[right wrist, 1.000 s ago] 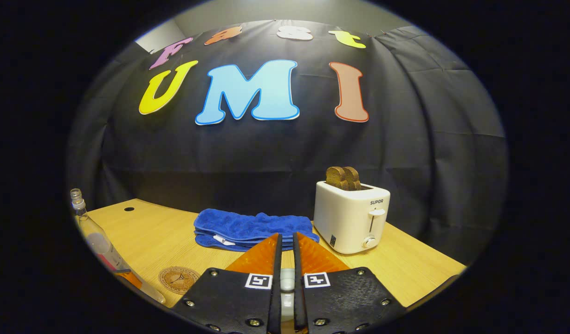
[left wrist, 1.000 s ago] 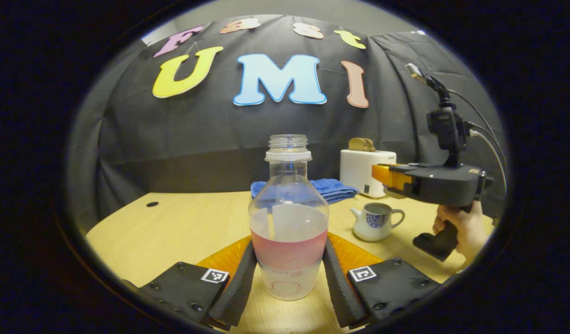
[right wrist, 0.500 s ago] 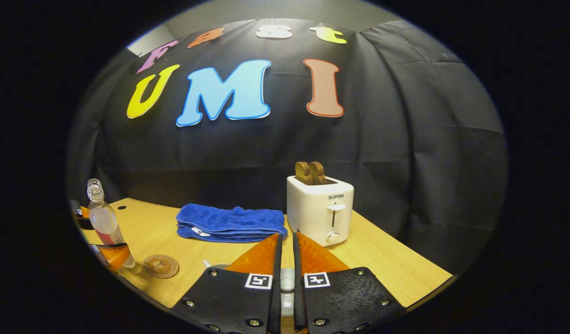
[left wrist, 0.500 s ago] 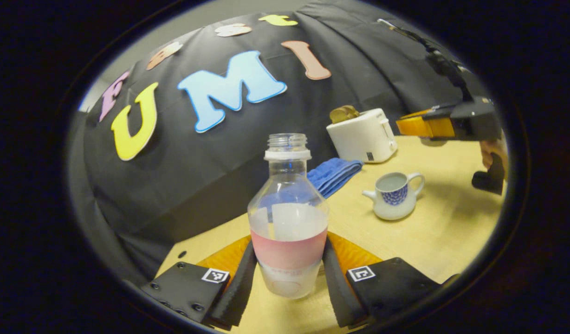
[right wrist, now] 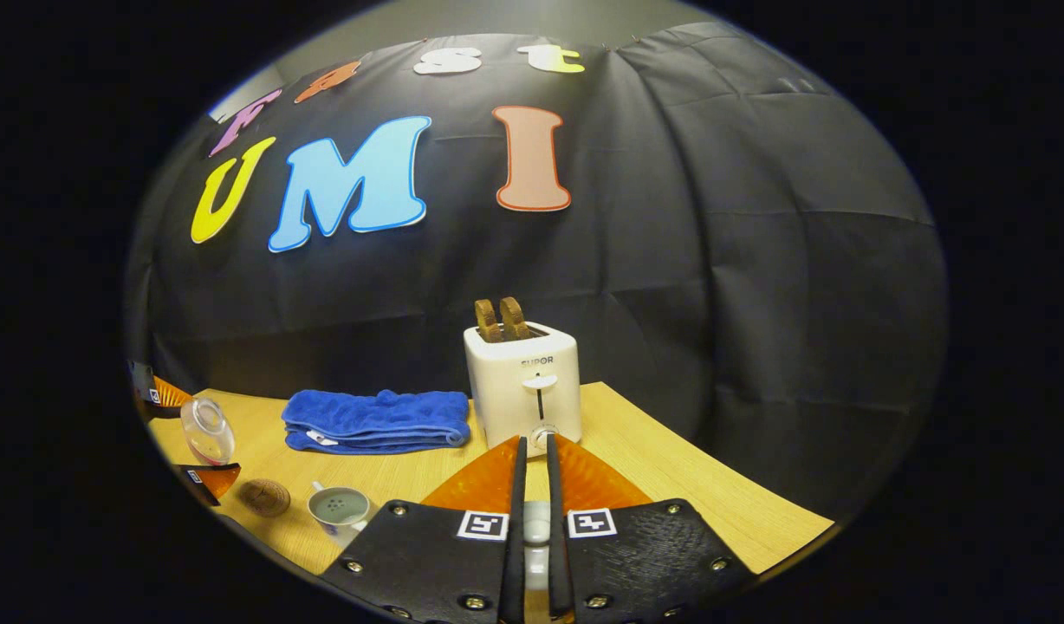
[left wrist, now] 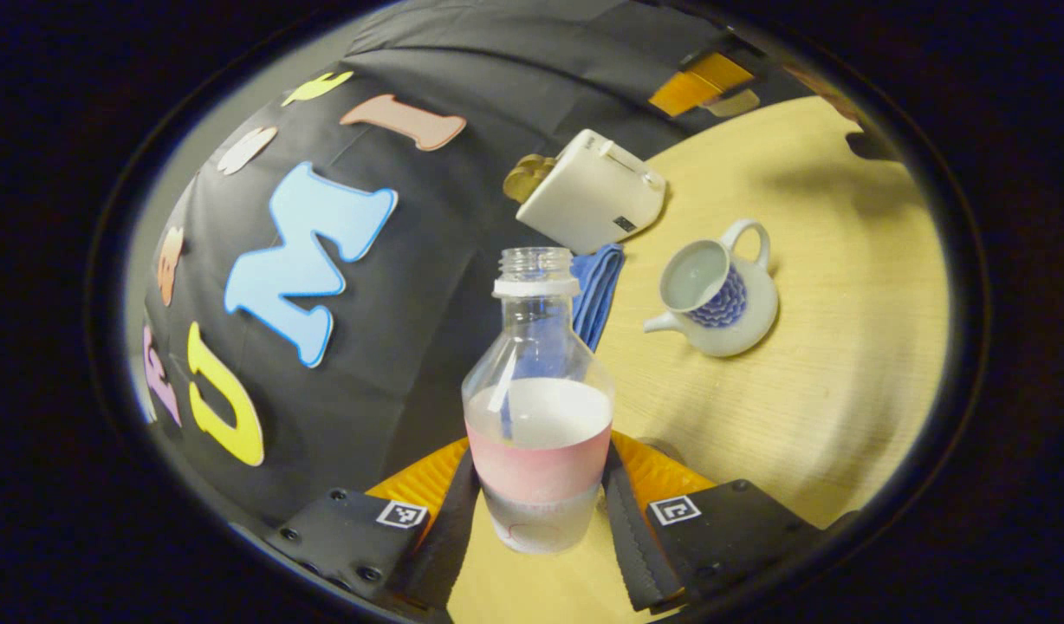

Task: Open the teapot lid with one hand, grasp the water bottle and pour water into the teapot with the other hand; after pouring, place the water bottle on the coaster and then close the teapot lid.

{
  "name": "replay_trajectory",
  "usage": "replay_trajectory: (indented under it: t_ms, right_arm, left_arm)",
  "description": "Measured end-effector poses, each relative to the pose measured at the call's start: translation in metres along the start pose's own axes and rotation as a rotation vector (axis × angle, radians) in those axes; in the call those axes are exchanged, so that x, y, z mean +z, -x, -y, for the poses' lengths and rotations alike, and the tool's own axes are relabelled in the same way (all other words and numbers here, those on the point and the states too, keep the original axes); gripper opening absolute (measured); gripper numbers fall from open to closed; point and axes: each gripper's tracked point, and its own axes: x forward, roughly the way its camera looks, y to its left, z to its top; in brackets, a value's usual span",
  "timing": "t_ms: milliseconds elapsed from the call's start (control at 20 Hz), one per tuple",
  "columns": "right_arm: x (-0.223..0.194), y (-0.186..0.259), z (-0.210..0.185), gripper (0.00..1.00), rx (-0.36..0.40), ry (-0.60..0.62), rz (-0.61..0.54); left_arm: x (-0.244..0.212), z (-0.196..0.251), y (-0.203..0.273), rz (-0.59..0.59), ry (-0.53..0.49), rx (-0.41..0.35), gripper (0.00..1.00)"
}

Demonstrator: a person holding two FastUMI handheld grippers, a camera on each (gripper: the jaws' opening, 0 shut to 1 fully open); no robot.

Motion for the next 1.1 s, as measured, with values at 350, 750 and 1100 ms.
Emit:
replay_trajectory:
  t_ms: [350, 750, 1100]
  right_arm:
    - [0.002, 0.004, 0.01, 0.11, -0.01, -0.047, -0.001]
    - [0.0, 0.004, 0.003, 0.11, 0.007, -0.056, -0.005]
    - [0.003, 0.005, -0.001, 0.11, 0.013, -0.05, -0.007]
  left_arm:
    - [0.017, 0.005, -0.001, -0.037, -0.309, -0.032, 0.84]
    - [0.021, 0.012, 0.009, -0.12, -0.617, -0.097, 0.84]
    - [0.039, 0.019, 0.024, -0.121, -0.841, -0.079, 0.83]
